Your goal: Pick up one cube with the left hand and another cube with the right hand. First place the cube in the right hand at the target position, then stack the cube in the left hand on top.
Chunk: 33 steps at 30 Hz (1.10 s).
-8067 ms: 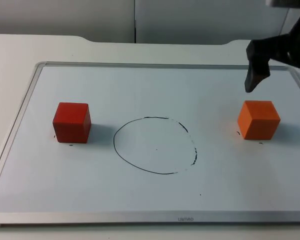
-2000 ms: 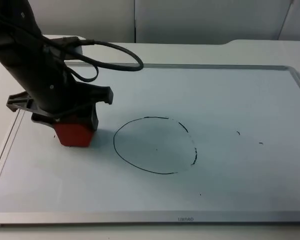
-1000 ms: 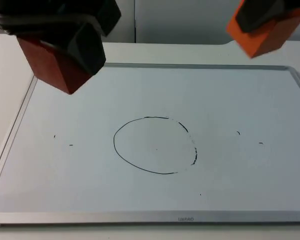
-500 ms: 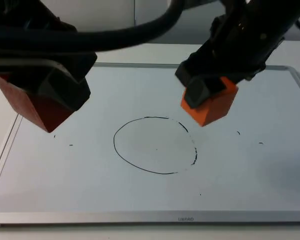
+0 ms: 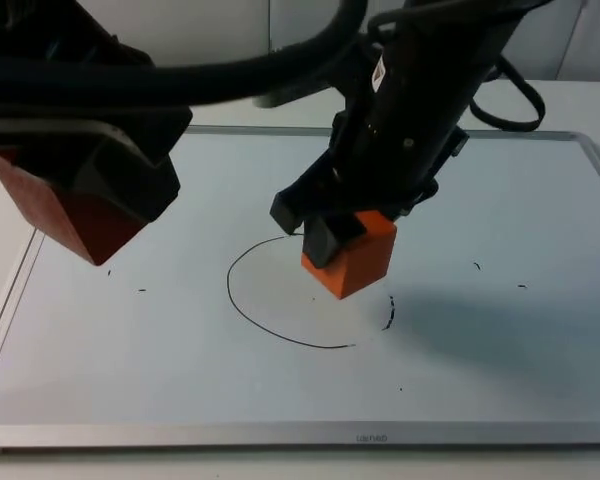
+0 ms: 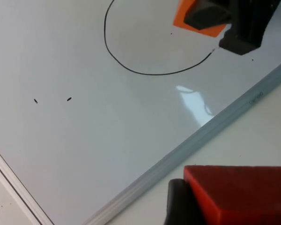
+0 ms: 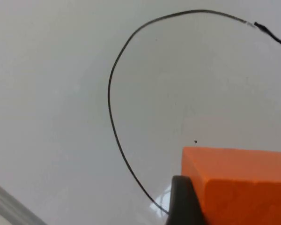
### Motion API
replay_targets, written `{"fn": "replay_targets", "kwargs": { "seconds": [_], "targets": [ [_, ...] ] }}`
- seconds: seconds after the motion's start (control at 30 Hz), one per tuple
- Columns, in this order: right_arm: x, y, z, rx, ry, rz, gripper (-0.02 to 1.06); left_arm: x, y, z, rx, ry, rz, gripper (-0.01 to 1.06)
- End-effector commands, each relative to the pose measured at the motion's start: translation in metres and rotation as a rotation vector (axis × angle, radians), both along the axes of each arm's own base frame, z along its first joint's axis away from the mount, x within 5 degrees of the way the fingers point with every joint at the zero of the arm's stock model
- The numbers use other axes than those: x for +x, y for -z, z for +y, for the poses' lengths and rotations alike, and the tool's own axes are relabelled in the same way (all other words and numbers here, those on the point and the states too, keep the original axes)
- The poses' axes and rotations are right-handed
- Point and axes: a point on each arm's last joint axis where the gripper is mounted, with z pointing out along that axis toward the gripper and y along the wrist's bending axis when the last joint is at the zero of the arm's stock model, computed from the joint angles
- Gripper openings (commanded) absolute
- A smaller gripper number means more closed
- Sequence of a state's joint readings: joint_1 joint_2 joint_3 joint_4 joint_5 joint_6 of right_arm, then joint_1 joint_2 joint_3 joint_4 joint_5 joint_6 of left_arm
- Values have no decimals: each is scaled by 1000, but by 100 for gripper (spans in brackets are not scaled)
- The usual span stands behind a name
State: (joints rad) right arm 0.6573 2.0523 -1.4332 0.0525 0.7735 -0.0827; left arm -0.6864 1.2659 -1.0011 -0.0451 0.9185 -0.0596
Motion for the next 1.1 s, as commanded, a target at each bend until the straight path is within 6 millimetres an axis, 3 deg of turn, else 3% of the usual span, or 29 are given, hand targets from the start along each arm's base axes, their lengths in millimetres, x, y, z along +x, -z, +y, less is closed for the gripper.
{"fn": "replay_targets", "kwargs": {
  "seconds": [0.0,0.47,0.87,1.0,1.07],
  "targets": [
    [2,3,4,-1,-3,-1,0,-2,-2,-1,-23,-4,-10,0],
    [13,33,15,-34,-31,-12,0,-2,-2,-2,-25,-5,-9,0],
    [15,37,15,-35,-37,-28,0,-2,-2,-1,-24,-4,-10,0],
    [16,37,16,-33,-39,-30,13,-2,-2,-1,-24,-4,-10,0],
    [15,37,16,-23,-30,-27,35,-2,-2,-1,-24,-4,-10,0]
  ]
}}
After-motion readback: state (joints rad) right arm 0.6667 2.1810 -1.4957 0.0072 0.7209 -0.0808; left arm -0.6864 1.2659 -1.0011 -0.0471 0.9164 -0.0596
